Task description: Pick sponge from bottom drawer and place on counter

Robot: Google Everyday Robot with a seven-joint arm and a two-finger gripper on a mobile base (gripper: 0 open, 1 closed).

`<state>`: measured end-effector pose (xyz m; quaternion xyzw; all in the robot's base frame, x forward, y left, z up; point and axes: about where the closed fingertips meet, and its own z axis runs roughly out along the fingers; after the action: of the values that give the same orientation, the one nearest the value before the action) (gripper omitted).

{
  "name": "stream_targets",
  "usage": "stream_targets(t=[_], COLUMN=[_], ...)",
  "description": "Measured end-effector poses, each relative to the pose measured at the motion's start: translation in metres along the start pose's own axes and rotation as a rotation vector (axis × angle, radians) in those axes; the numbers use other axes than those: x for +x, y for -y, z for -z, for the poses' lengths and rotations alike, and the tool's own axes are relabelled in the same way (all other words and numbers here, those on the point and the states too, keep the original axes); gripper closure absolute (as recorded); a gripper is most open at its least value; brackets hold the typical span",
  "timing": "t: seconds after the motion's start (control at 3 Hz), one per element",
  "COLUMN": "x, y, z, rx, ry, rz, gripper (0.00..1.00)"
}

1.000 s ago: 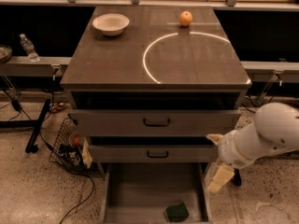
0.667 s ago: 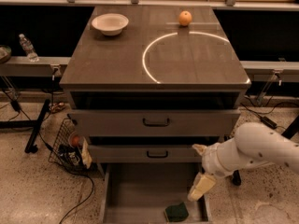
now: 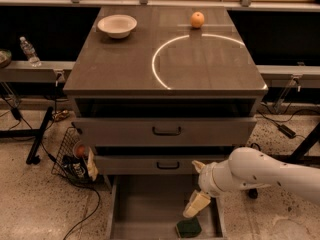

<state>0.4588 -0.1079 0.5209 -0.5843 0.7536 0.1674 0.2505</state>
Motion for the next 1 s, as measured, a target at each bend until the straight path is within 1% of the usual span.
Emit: stream_targets(t=[0.33,0.67,1.0], x=[0.000,0.008,0.035], y=[-0.003,-0.005,-0.004], z=[0.002,-0.014,-0.053], rx=[-0.012,-0.025,-0.031], ry=[-0.003,0.015,0.035], rz=[0.001,-0.031,-0.059], gripper=[0.00,0.00,0.00])
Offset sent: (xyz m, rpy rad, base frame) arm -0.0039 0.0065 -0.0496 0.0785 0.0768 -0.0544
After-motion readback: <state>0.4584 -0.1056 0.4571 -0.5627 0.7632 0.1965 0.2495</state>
